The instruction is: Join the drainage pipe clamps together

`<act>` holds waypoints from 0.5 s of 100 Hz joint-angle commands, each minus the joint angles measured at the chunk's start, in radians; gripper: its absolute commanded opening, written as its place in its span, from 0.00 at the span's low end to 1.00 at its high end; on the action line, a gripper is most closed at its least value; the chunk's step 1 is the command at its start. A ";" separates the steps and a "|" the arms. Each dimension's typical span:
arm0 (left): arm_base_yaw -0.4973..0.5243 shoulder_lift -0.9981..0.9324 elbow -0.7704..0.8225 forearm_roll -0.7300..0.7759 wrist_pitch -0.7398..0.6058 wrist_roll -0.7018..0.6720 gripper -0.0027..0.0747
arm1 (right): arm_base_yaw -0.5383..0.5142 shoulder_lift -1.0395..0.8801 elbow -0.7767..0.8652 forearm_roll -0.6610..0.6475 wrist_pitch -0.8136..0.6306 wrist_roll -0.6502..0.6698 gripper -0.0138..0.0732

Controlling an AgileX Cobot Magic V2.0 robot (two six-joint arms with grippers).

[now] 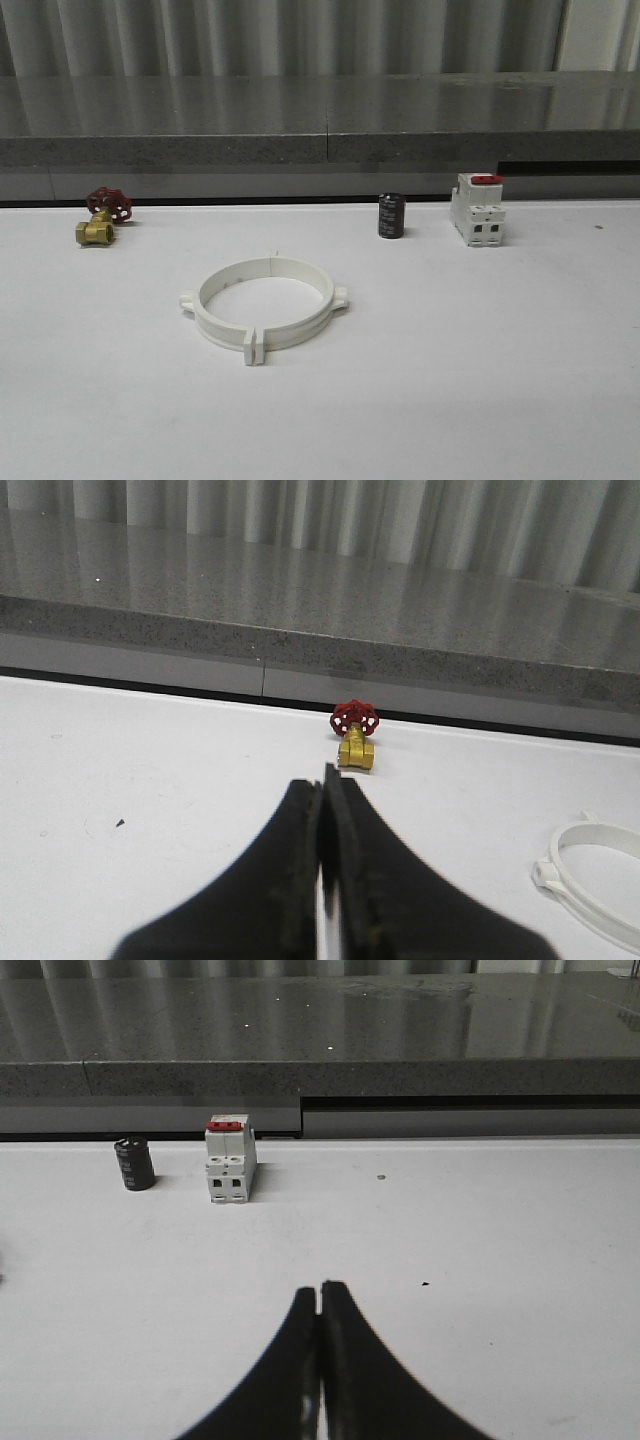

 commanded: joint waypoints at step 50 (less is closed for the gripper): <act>0.002 -0.032 0.047 0.050 -0.104 -0.002 0.01 | -0.004 -0.014 -0.020 0.001 -0.084 -0.007 0.08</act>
